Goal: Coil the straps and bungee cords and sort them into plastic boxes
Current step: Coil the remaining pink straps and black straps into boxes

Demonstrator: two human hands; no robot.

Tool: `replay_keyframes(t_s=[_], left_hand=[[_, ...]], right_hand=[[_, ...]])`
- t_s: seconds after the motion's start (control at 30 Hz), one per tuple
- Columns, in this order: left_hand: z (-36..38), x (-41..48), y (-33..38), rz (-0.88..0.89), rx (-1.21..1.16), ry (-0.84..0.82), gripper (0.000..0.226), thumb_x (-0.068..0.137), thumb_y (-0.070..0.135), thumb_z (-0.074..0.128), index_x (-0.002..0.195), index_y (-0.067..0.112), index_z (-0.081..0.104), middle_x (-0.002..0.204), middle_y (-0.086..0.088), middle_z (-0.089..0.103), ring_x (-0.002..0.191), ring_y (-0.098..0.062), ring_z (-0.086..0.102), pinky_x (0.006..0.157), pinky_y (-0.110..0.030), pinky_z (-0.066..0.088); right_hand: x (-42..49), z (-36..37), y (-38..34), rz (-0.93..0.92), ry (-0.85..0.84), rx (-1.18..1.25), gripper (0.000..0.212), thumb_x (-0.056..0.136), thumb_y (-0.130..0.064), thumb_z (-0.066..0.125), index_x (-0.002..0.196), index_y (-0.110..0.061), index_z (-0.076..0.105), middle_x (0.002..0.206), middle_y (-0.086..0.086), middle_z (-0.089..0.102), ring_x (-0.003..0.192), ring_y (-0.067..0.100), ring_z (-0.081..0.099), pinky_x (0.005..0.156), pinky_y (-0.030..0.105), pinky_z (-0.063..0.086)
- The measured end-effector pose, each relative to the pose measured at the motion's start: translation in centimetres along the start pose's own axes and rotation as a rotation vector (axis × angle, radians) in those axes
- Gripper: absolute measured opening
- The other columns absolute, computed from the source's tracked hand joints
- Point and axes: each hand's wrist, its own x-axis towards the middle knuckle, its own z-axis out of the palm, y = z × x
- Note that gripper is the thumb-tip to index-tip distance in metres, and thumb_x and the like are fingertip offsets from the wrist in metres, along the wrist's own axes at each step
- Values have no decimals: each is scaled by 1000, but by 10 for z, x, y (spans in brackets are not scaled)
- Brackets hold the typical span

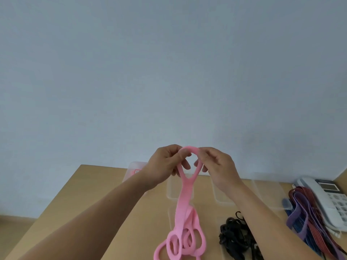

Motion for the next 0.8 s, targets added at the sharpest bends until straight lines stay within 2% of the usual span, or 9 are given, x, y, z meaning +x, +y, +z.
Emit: replay_keyframes(t_s=[0.07,0.2,0.27,0.37,0.53,0.67,0.8], left_hand=[[-4,1,10,17,6,-39,34,98,42,57,97,10,69,73,-4,72,59,-14,61,54,-21,46],[-13,0,21,-5,-49,-49,32,96,43,60,87,14,70,67,-3,66,58,-15,57,56,-25,46],[-16,-3,20,-28,-65,-48,34,93,48,61,85,16,69,71,-4,68,61,-17,59,57,-26,48],[-20,-9,16,-76,-78,-77,39,88,52,60,88,13,67,84,-8,73,67,-21,65,59,-33,54],[-26,-15,20,-175,-126,-161,45,88,53,60,97,9,60,96,-16,75,82,-38,73,63,-36,58],[-28,-14,31,-213,-207,-186,47,85,52,59,96,7,62,93,-24,73,76,-40,71,61,-39,57],[-28,-12,35,-237,-257,-159,44,92,47,54,95,5,66,87,-22,72,70,-38,69,58,-39,57]], right_hand=[[3,0,-13,-45,41,33,20,98,-31,57,89,-23,73,78,-5,73,71,0,67,58,11,46],[12,1,-31,-38,-34,44,24,98,-30,57,85,-21,74,72,-4,71,53,3,56,53,15,44],[16,3,-34,16,-93,-19,34,99,-37,55,78,-16,73,68,-4,70,52,5,53,52,16,43],[17,6,-35,76,-159,-84,41,101,-38,51,81,-9,72,69,-4,71,53,3,55,52,13,42],[17,7,-43,84,-189,-49,31,99,-31,56,79,-14,74,71,-3,72,57,6,56,51,14,42],[18,7,-50,79,-148,63,17,92,-26,66,80,-19,76,73,-1,73,60,6,58,53,17,44],[15,8,-49,38,-132,98,5,87,-19,73,85,-22,77,75,-6,73,61,0,60,55,15,45]])
